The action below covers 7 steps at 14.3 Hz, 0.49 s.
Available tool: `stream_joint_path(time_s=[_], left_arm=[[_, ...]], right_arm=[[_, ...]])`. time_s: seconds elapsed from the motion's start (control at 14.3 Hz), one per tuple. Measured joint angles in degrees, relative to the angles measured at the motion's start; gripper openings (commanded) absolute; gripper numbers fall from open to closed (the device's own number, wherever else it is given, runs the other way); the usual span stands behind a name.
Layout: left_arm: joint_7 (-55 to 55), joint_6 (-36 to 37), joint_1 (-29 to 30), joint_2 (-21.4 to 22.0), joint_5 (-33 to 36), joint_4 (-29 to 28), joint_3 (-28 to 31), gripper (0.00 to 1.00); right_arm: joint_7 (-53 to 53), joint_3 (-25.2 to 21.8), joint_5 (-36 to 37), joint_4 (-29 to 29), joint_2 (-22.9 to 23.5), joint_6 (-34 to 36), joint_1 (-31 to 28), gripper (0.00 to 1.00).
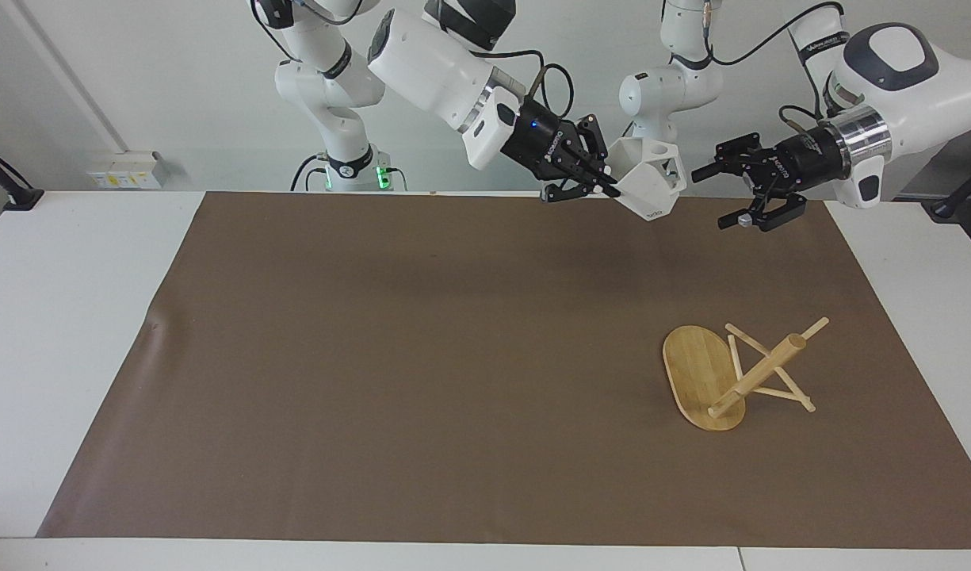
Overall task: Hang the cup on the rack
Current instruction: 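Reach the left gripper toward the cup held by the right gripper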
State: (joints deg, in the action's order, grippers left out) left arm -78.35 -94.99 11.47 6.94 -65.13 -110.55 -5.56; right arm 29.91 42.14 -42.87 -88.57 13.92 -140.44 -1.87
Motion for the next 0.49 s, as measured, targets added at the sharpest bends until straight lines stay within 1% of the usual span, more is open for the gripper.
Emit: stream_joint_path(time_s=[0.49], left_arm=[[-0.42, -0.82, -2.22, 0.45, -0.52, -0.80, -0.16, 1.00]], right_arm=[[0.00, 0.11, 0.00, -0.05, 0.00, -0.14, 0.04, 0.00]])
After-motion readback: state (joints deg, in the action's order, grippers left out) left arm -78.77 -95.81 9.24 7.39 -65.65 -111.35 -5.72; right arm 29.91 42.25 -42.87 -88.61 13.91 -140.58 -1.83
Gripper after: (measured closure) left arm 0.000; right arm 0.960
